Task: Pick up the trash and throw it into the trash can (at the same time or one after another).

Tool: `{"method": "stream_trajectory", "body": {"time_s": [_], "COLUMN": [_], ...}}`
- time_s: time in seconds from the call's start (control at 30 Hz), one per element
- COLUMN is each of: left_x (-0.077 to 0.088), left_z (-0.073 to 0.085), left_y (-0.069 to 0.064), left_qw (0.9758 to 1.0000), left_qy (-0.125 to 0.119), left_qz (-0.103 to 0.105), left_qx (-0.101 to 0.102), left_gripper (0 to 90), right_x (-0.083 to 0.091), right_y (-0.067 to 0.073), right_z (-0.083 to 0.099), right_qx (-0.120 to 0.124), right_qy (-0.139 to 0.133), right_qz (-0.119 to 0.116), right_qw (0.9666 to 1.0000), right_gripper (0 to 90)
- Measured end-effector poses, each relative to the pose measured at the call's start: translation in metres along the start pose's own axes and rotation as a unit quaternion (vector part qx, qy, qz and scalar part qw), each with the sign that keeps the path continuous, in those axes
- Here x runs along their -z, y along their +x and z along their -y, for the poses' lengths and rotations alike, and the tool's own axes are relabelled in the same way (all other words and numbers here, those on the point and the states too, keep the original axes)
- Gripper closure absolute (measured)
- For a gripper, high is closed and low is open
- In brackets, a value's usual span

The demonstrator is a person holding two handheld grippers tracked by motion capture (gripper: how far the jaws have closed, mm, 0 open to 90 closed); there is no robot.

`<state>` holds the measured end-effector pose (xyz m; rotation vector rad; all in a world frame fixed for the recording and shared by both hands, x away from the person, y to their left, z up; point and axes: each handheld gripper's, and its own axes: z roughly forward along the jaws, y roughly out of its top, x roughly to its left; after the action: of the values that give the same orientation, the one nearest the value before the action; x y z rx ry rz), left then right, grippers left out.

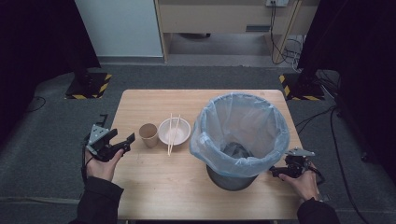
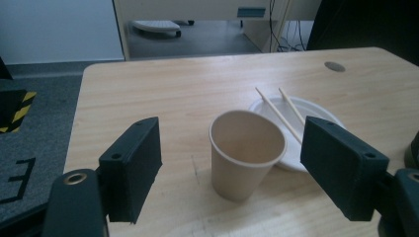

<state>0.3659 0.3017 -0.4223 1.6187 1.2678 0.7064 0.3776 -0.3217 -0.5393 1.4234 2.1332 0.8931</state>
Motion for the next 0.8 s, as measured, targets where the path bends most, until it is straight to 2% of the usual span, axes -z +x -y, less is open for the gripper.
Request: {"method": "stream_trajectory", "body": {"time_s": [0.1,0.17,0.23,0.5,0.6,0.8], "left_x": [-0.003,-0.012,-0.015,-0.037,-0.048,-0.061], "left_z": [-0.004,-0.010,-0.011,-0.014,-0.011,-0.007], "left_y": [0.000,0.000,0.000,0.002,0.005,0.007], "left_qw": [1.0000,0.9999,0.9999,0.9999,0.9999,0.9997], "left_qy": [-0.003,-0.008,-0.009,-0.009,0.004,0.023], "left_qz": [0.000,0.010,0.010,-0.002,-0.008,-0.004], "left_qx": [0.001,0.008,0.007,0.005,0.005,0.005], "left_gripper": [23.5,24.0,24.1,28.6,29.7,32.7], "right_x": [0.000,0.000,0.000,0.000,0.000,0.000], "right_y": [0.000,0.000,0.000,0.001,0.002,0.002], "right_z": [0.000,0.000,0.000,0.000,0.000,0.000], "right_qx": [0.000,0.000,0.000,-0.003,-0.003,-0.002], "right_qy": [0.000,0.000,0.000,0.000,0.000,0.001], "right_qz": [0.000,-0.001,-0.001,0.003,0.003,0.001], "right_qw": [1.0000,1.0000,1.0000,1.0000,1.0000,1.0000], "right_gripper": [0.7,0.8,0.8,0.7,0.6,0.7]}}
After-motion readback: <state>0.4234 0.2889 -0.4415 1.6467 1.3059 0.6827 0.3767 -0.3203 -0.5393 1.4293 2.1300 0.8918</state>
